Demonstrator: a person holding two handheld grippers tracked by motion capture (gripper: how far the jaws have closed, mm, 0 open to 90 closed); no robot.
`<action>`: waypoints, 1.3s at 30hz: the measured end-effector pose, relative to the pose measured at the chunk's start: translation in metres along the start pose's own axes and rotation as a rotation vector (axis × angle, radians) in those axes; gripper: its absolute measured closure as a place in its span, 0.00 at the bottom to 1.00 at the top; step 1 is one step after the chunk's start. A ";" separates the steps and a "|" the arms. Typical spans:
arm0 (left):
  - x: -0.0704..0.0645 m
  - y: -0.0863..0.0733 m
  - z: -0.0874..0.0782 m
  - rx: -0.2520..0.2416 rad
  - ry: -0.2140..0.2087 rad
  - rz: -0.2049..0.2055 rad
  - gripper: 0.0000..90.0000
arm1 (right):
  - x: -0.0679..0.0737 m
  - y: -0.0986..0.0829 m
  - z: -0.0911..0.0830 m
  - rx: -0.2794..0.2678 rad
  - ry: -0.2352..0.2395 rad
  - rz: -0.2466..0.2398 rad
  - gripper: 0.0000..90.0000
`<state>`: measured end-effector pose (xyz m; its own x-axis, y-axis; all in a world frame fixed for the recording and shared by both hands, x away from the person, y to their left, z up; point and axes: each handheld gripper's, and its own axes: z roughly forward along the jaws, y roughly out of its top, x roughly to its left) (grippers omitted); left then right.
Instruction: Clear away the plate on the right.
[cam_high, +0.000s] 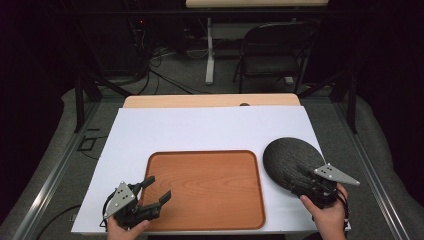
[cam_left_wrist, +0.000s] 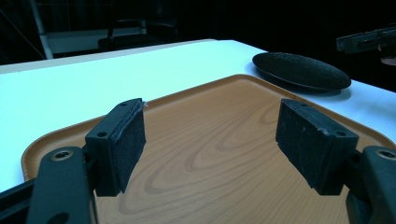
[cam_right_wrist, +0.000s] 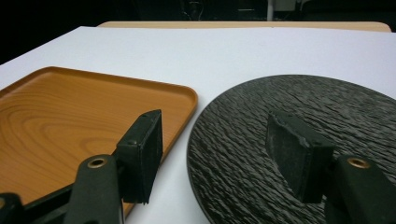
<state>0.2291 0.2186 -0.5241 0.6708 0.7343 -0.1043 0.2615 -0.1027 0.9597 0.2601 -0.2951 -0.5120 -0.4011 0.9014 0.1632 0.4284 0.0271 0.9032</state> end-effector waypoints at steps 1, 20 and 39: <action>0.000 0.000 0.000 0.000 0.000 0.000 0.27 | -0.002 0.000 0.000 0.001 -0.001 0.005 0.40; -0.001 -0.001 0.002 0.018 -0.005 0.004 0.25 | -0.039 -0.004 -0.006 0.045 -0.100 0.100 0.40; 0.000 -0.001 0.002 0.024 -0.004 0.010 0.25 | -0.072 -0.011 -0.012 0.070 -0.176 0.211 0.40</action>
<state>0.2304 0.2172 -0.5257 0.6761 0.7305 -0.0960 0.2712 -0.1257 0.9543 0.2746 -0.3658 -0.5291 -0.1533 0.9513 0.2675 0.5448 -0.1445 0.8260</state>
